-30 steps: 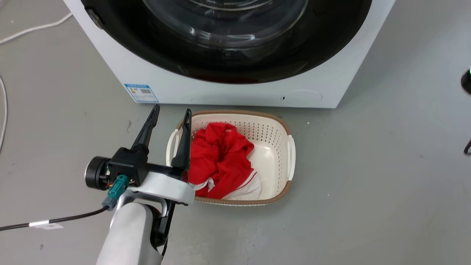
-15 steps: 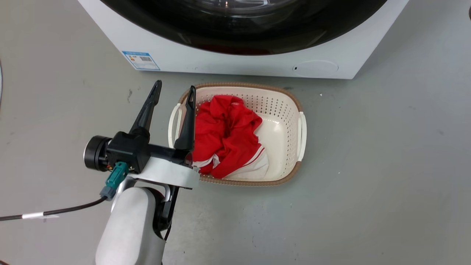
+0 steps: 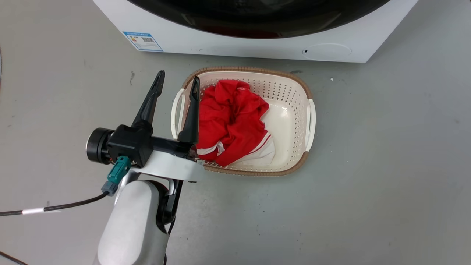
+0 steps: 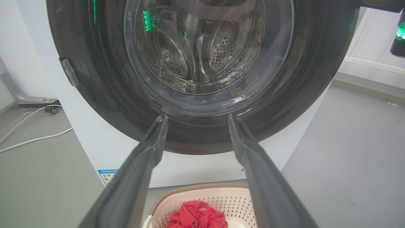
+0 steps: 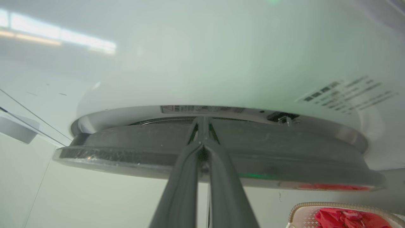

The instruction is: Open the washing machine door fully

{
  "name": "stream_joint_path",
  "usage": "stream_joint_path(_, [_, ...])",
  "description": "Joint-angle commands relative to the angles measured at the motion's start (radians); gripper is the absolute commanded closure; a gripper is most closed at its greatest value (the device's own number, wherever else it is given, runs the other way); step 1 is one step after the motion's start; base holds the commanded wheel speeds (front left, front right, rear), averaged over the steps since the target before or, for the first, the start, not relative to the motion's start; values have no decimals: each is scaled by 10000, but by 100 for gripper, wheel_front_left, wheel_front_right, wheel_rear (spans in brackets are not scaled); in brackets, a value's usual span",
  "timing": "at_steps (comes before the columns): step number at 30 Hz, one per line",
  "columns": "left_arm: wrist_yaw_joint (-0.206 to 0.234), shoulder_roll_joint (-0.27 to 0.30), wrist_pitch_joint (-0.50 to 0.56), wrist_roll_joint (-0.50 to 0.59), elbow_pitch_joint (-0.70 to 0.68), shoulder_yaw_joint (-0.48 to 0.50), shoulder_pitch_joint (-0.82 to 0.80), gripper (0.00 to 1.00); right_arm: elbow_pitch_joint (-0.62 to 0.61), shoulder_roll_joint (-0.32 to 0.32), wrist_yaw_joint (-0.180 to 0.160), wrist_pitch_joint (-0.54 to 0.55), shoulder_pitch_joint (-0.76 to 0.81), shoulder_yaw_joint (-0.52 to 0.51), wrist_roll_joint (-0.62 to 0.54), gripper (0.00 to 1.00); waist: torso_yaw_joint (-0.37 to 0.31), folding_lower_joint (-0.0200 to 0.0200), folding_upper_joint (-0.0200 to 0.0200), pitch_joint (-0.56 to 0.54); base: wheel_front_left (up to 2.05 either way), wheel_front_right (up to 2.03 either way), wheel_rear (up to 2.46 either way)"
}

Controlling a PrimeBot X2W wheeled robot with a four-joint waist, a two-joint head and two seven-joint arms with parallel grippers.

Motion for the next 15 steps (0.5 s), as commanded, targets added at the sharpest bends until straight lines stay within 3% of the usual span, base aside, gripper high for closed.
stream_joint_path(1, [35,-7,-26,-26,-53,-3,-168,0,81,80,0,5,-197,67,-45,100,13,-1,0,90,0,0,0])
stream_joint_path(15, [135,-7,-26,-119,-43,-103,-277,0,187,321,0,1133,-589,441,29,100,16,-1,0,316,0,0,0])
